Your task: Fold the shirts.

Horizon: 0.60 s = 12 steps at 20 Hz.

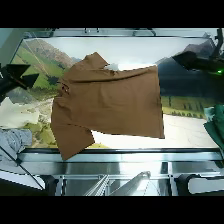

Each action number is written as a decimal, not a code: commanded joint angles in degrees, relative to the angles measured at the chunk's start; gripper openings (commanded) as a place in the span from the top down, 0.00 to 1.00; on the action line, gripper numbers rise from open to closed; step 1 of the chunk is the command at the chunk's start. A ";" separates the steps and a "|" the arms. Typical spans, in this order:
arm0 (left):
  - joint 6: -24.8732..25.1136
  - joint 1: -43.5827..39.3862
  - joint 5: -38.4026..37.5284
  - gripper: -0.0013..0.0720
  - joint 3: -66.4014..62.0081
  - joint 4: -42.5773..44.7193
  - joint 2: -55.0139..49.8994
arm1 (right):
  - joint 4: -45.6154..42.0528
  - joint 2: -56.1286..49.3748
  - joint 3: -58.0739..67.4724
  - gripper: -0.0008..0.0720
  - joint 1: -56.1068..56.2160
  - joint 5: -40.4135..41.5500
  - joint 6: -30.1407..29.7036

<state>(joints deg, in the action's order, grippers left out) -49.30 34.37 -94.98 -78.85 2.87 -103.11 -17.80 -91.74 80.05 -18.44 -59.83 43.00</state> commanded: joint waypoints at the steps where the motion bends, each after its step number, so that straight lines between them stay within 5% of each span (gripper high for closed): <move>1: -5.35 2.82 -0.48 0.13 4.39 24.90 8.31 | -7.76 3.58 -4.59 0.61 -4.35 -20.24 7.61; 7: -16.46 5.51 11.63 0.12 31.47 47.28 23.21 | -12.13 15.61 -31.17 0.61 -4.98 -16.00 8.31; 12: -16.96 5.64 20.00 0.12 37.81 53.09 26.14 | -10.23 19.30 -38.03 0.61 -4.98 -16.06 4.94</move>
<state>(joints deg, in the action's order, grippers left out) -64.40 39.68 -81.17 -45.08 49.93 -79.00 -28.40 -74.72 46.33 -23.33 -75.85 49.50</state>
